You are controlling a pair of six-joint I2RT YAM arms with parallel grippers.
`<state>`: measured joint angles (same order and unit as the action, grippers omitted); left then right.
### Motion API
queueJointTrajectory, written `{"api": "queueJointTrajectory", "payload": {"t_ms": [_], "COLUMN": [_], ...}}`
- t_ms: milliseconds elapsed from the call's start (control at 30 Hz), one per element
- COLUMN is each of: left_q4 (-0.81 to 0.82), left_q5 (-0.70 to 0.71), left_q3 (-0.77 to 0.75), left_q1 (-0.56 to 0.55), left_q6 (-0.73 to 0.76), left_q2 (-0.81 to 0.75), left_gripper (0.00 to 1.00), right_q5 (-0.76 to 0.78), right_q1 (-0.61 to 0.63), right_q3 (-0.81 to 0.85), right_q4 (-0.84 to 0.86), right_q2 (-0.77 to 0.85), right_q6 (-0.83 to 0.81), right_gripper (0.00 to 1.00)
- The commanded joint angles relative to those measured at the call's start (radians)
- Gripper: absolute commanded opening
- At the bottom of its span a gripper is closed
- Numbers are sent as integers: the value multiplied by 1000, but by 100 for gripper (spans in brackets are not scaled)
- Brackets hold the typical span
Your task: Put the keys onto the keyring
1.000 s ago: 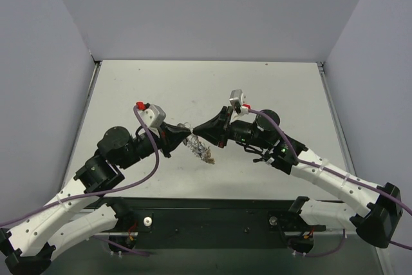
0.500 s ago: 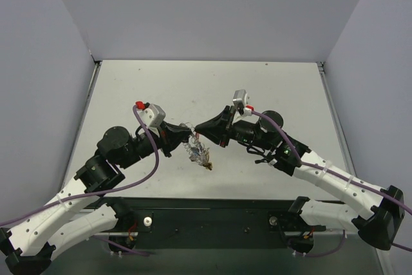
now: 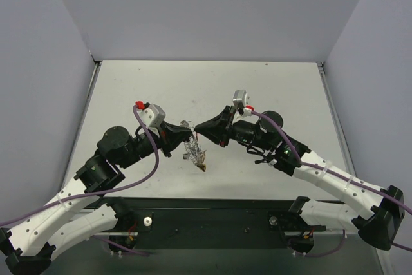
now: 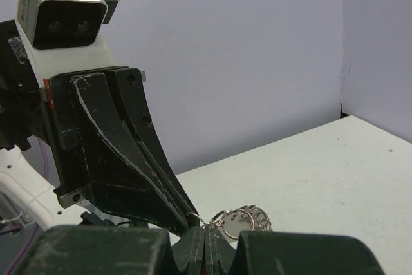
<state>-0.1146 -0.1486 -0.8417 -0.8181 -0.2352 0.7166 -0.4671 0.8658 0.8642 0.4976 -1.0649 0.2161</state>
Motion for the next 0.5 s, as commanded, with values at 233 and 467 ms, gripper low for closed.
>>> {"api": "queueJointTrajectory", "payload": {"t_ms": [233, 467], "left_q4": [98, 99], "left_q5": [-48, -52], "left_q3": [-2, 15], "left_q1": [-4, -6], "left_q6": [7, 30], "left_q2": [-16, -20], "left_gripper": [0, 0], "right_q5": [15, 24], "right_q1": [3, 2], "right_q3": [13, 22], "right_q4": [110, 108], "right_q2": [20, 11], "right_q6": [12, 29], "right_gripper": [0, 0]}}
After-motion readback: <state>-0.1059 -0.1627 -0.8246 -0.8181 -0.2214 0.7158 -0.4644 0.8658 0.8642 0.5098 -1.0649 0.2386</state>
